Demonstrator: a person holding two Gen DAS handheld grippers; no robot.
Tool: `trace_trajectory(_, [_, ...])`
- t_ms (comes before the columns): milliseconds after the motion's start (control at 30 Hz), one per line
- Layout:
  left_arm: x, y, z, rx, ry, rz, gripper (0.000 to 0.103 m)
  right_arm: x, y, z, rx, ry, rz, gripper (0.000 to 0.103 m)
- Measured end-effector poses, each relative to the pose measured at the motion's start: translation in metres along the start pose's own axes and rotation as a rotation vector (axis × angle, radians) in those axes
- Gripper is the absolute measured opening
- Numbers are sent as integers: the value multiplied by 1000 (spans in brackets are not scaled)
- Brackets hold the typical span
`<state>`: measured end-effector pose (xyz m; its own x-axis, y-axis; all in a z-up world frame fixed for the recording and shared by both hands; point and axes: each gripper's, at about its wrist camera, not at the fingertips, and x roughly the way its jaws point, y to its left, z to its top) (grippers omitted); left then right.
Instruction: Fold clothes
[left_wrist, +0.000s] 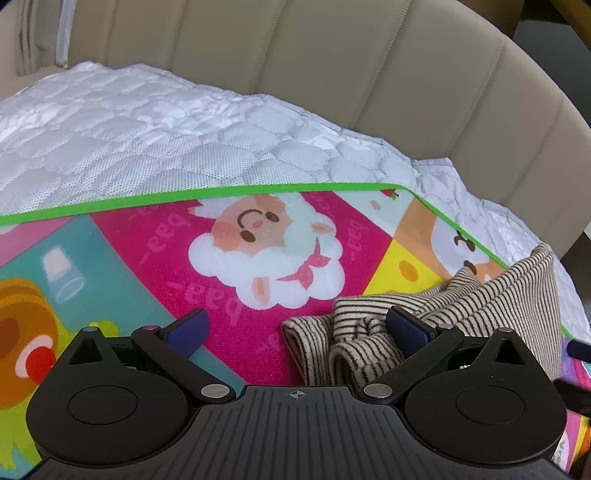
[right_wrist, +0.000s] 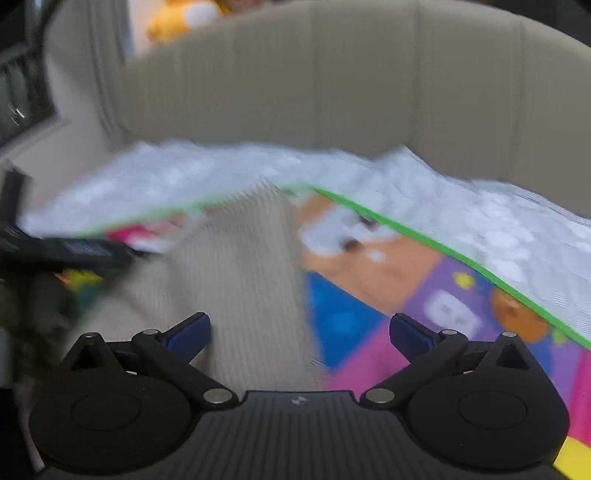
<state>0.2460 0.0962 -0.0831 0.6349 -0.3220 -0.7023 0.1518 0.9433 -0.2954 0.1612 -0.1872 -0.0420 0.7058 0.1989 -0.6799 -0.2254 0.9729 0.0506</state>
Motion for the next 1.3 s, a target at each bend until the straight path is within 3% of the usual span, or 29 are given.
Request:
trace_trajectory(33, [0, 0, 0, 0, 1, -5, 103, 10, -1, -5, -18, 38, -30, 103])
trace_trajectory(167, [0, -2, -1, 13, -2, 2, 103, 25, 1, -7, -20, 52, -43, 103])
trace_trajectory(333, [0, 0, 0, 11, -4, 5, 103, 12, 12, 15, -107, -14, -59, 103])
trace_trajectory(467, [1, 0, 0, 11, -7, 4, 103, 13, 8, 50, -42, -74, -94, 103])
trace_trajectory(600, [2, 1, 0, 13, -8, 3, 103, 53, 18, 63, -132, 8, -166, 103])
trace_trajectory(700, [4, 1, 0, 16, -10, 4, 103, 81, 26, 54, -210, 66, -197, 103])
trace_trajectory(800, [4, 1, 0, 16, -12, 0, 103, 84, 21, 57, -165, 87, -179, 103])
trace_trajectory(967, [0, 3, 0, 13, -17, -13, 103, 45, -2, 52, 24, 73, -94, 103])
trace_trajectory(1167, [-23, 3, 11, 11, -36, -42, 103, -12, -26, 6, 313, 165, 148, 103])
trace_trajectory(1233, [-32, 2, 17, 46, -50, -108, 103, -13, -28, -9, 387, 224, 216, 103])
trace_trajectory(1300, [-38, -4, 24, 144, -31, -208, 103, -7, -29, -23, 458, 280, 271, 103])
